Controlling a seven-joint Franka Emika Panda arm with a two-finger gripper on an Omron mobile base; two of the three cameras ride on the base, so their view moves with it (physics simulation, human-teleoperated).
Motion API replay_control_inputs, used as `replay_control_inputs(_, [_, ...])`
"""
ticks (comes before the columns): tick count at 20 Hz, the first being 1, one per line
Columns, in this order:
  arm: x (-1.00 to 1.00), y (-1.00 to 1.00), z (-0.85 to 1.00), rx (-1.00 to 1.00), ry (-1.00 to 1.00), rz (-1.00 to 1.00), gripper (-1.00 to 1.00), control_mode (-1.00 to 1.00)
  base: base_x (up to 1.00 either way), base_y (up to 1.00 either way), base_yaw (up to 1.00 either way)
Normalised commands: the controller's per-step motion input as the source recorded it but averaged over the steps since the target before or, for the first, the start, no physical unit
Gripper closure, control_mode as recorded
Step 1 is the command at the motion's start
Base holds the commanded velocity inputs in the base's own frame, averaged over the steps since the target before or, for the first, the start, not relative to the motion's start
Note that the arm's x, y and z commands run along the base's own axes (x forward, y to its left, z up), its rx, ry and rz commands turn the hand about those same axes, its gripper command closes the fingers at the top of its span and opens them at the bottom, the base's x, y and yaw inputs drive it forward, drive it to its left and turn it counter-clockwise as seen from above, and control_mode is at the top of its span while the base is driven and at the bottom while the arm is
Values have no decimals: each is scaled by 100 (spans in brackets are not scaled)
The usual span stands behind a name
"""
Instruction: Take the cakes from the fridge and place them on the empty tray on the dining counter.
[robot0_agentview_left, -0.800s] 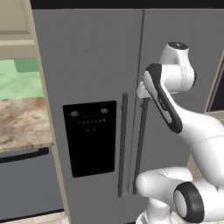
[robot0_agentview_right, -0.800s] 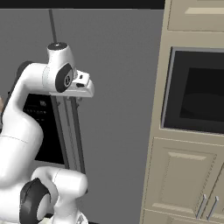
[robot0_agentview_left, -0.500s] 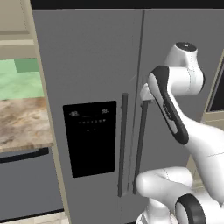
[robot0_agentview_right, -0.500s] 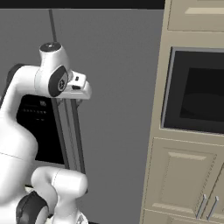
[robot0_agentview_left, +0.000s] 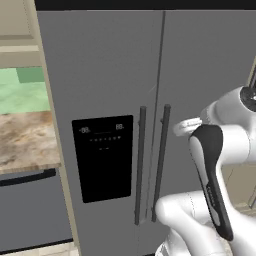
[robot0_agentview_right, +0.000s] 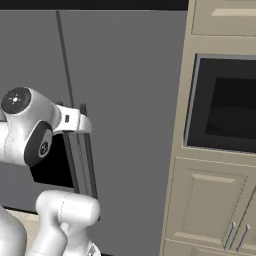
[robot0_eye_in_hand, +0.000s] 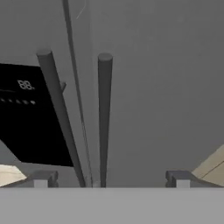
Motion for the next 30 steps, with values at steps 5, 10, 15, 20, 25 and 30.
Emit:
replay_control_inputs(5, [-67,0,0,-2,-30,0,-100,-100,0,0,0])
replay_control_inputs(10, [-27,2,0,-2,-19,0,-100,-100,0,0,0])
replay_control_inputs(15, [0,0,0,0,0,0,-100,100,-14,0,0])
replay_control_inputs(20, [0,0,0,0,0,0,-100,100,-49,21,0])
replay_control_inputs(25, [0,0,0,0,0,0,-100,100,-43,41,0])
replay_control_inputs(30, [0,0,0,0,0,0,-100,100,-15,45,0])
